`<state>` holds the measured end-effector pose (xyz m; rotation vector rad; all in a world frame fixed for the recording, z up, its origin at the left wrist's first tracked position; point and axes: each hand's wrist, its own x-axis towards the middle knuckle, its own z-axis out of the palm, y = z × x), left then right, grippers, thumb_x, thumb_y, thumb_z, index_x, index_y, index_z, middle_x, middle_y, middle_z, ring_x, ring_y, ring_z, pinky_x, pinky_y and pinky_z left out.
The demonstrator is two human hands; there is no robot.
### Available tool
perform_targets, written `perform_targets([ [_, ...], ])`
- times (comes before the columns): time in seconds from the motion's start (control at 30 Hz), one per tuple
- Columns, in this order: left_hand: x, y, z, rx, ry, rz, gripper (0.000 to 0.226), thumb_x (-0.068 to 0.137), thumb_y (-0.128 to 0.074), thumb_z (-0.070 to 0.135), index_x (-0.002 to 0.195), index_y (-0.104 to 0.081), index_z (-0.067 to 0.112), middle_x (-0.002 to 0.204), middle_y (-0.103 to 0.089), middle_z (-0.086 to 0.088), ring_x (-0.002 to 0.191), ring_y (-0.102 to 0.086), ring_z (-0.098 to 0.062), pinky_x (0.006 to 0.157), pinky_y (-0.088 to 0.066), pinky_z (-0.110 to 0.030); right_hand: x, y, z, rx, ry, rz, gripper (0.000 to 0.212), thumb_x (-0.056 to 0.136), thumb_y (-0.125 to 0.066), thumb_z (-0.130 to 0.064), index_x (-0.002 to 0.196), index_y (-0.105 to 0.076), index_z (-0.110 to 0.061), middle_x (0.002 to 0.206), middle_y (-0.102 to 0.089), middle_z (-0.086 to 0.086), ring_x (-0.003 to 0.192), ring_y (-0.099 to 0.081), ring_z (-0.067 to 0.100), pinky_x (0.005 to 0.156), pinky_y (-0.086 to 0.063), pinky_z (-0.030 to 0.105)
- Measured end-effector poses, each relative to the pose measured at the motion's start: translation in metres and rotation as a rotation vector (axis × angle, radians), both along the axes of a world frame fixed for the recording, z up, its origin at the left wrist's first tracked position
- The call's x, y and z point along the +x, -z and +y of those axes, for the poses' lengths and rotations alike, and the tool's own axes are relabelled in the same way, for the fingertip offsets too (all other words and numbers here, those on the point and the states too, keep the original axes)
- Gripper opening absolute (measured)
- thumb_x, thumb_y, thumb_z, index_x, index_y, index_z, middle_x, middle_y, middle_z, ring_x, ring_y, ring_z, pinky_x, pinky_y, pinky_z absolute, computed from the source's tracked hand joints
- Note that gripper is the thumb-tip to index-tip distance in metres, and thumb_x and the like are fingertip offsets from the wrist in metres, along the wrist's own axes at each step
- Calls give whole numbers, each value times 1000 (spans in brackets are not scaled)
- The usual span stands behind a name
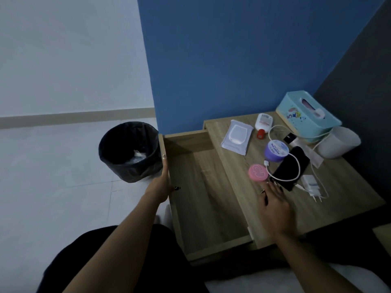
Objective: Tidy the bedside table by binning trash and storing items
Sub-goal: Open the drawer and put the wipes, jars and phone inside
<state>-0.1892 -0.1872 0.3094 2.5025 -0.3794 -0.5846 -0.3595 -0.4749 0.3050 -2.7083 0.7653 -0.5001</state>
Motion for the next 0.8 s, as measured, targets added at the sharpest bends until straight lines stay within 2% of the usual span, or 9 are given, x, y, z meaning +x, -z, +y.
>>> perform_targets([
  [0.33,-2,10,9,13,29,-28,126,84,-70,24,135,45,28,108,-64,-29,86,-67,-33,78,-56,-46,-6,-6,7,61,-16,46,56,87,-30,-33,114,-69,-3,122,-67,14,120,-59,29,96,-49,38],
  [0.4,-3,15,8,11,48,-58,125,84,-68,27,130,48,30,114,-62,-27,87,-66,-33,77,-56,-46,-10,-11,11,102,-2,-70,54,87,-35,-37,109,-72,-5,116,-70,13,113,-63,25,90,-49,32],
  [0.47,1,20,5,-9,11,-73,124,83,-67,41,134,45,28,139,-47,-25,107,-62,-35,85,-55,-45,-13,-20,15,127,62,-258,49,86,-43,-37,98,-75,-2,103,-73,17,98,-64,23,83,-44,26],
  [0.5,4,22,3,-59,-51,-60,122,82,-65,49,138,41,27,148,-38,-21,117,-58,-34,89,-53,-44,-12,-23,17,71,100,-363,45,86,-46,-34,94,-76,-2,99,-73,18,92,-64,26,83,-43,24],
  [0.57,16,25,1,-197,-219,-35,111,85,-57,56,144,32,26,151,-34,-18,126,-52,-34,96,-49,-45,2,-40,27,-61,47,-491,38,86,-50,-30,95,-76,-3,100,-72,17,89,-65,33,87,-42,25],
  [0.67,38,28,0,-264,-364,-64,82,95,-38,53,151,14,21,154,-31,-17,133,-44,-35,104,-43,-51,54,-69,46,-9,-131,-443,41,84,-54,-32,115,-67,-8,116,-64,13,108,-59,30,89,-46,33],
  [0.73,50,30,-5,-241,-399,-53,72,98,-27,52,153,0,14,157,-26,-16,139,-35,-35,110,-36,-50,100,-76,53,68,-117,-370,48,84,-61,-35,127,-57,-14,130,-55,9,121,-51,26,94,-46,38],
  [0.8,57,31,-14,-268,-410,-49,64,100,-22,49,153,-9,15,157,-26,-13,141,-32,-32,112,-32,-48,144,-64,47,100,-51,-265,59,82,-64,-42,133,-48,-18,140,-45,9,130,-42,28,101,-41,42],
])
